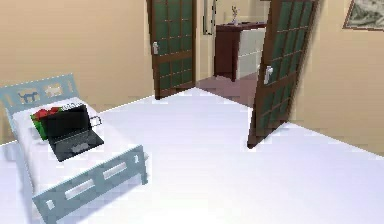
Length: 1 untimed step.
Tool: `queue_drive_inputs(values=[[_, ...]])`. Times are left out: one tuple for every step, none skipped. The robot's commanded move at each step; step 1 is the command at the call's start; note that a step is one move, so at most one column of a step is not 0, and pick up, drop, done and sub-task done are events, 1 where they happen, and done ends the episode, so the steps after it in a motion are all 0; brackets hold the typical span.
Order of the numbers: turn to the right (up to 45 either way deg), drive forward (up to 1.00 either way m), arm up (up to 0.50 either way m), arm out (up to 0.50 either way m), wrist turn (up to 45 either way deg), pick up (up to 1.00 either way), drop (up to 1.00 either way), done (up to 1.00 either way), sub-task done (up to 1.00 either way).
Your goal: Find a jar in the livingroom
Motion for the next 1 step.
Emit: queue_drive_inputs(values=[[3.0,0.0,0.0,0.0,0.0,0.0,0.0,0.0,0.0]])
